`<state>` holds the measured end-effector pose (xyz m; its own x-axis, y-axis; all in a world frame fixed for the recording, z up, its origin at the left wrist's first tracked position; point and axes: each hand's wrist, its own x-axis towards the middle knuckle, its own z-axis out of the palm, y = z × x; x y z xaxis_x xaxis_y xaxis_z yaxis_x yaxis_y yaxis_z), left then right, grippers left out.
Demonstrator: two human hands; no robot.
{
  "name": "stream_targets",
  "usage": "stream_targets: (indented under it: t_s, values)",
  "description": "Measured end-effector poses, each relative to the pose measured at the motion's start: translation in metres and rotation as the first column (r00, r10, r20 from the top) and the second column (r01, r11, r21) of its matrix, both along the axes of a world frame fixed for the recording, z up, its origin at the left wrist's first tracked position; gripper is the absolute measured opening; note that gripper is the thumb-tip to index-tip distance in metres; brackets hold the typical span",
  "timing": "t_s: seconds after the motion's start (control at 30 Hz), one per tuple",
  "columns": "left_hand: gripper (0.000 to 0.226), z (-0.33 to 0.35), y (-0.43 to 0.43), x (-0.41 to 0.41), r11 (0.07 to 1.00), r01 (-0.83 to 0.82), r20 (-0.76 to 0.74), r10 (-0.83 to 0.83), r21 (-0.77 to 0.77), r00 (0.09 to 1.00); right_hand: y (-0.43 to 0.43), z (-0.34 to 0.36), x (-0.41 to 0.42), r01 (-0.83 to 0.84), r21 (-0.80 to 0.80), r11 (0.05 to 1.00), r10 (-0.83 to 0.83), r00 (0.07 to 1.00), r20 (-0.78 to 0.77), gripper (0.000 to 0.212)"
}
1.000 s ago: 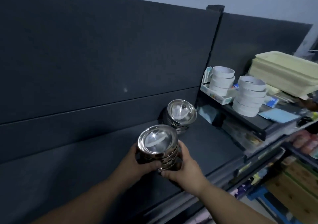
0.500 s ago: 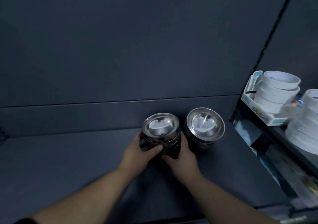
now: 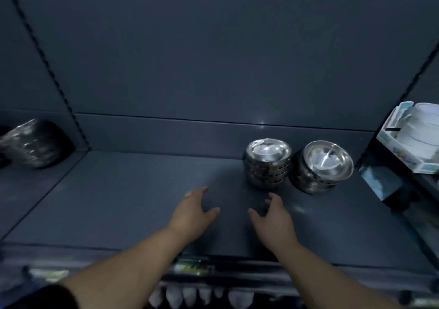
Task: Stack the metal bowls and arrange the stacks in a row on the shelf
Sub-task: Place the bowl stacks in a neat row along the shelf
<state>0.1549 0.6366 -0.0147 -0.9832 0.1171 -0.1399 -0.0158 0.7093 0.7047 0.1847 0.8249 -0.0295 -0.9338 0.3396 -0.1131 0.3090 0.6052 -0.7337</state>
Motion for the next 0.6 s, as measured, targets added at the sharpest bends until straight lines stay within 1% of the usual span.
stream_targets:
  t_s: [0.13, 0.23, 0.3, 0.4, 0.5, 0.6]
  values:
    - [0.069, 0.004, -0.085, 0.042, 0.996, -0.061, -0.049, 0.058, -0.069, 0.997, -0.072, 0.012, 0.029, -0.175, 0.108, 0.979, 0.174, 0.985, 0.020, 0.071]
    - [0.069, 0.005, -0.159, 0.086, 0.986, -0.111, -0.091, 0.100, -0.121, 0.991, -0.142, 0.018, 0.060, -0.326, 0.165, 0.931, 0.324, 0.945, 0.044, 0.071]
    - [0.070, 0.005, -0.214, 0.121, 0.976, -0.152, -0.105, 0.136, -0.155, 0.985, -0.194, 0.021, 0.082, -0.443, 0.193, 0.875, 0.441, 0.896, 0.056, 0.069]
    - [0.072, 0.005, -0.298, 0.174, 0.946, -0.190, -0.103, 0.168, -0.264, 0.980, -0.275, 0.022, 0.114, -0.593, 0.220, 0.774, 0.585, 0.804, 0.110, 0.070]
    - [0.074, 0.007, -0.374, 0.226, 0.893, -0.258, -0.105, 0.236, -0.368, 0.966, -0.351, 0.020, 0.144, -0.697, 0.311, 0.646, 0.689, 0.708, 0.154, 0.069]
    - [0.074, 0.008, -0.440, 0.274, 0.832, -0.347, -0.098, 0.339, -0.433, 0.936, -0.418, 0.019, 0.170, -0.778, 0.322, 0.540, 0.760, 0.615, 0.210, 0.068]
